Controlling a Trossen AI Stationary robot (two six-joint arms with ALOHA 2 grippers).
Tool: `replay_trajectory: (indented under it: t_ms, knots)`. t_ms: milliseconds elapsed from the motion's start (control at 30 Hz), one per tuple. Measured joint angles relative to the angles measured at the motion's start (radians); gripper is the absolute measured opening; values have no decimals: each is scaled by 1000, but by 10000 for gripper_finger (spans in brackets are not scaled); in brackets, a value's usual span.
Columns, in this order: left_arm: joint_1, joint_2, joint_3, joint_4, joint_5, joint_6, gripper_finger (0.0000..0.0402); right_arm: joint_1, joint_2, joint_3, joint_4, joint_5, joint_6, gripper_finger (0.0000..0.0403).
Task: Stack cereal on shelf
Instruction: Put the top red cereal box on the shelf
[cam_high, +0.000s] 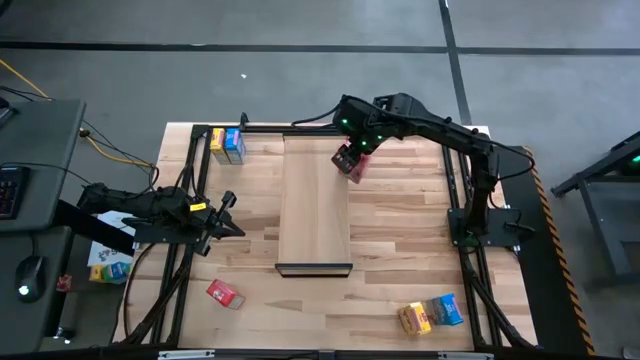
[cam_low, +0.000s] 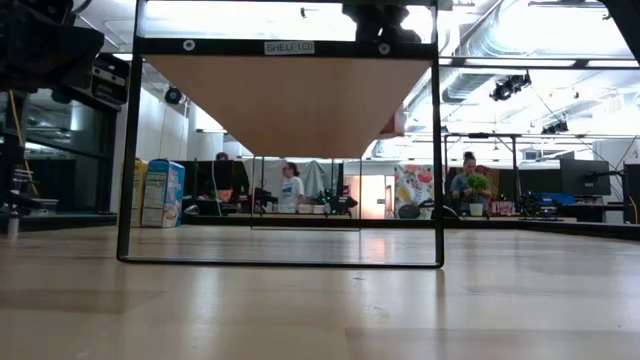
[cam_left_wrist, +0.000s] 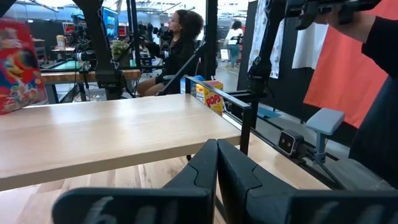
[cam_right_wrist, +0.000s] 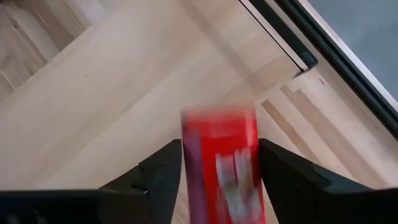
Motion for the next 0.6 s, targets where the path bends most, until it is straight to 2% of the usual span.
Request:
replay_trajectory:
  t_ms: [333,500,600]
  knots:
    - [0,0,0,0,0,0,3,1,9,0,33,-4,-61,209]
    - [0,0,0,0,0,0,3,0,9,0,-5,65,-128,209]
    - [0,0,0,0,0,0,3,0,9,0,-94,153,-150,209]
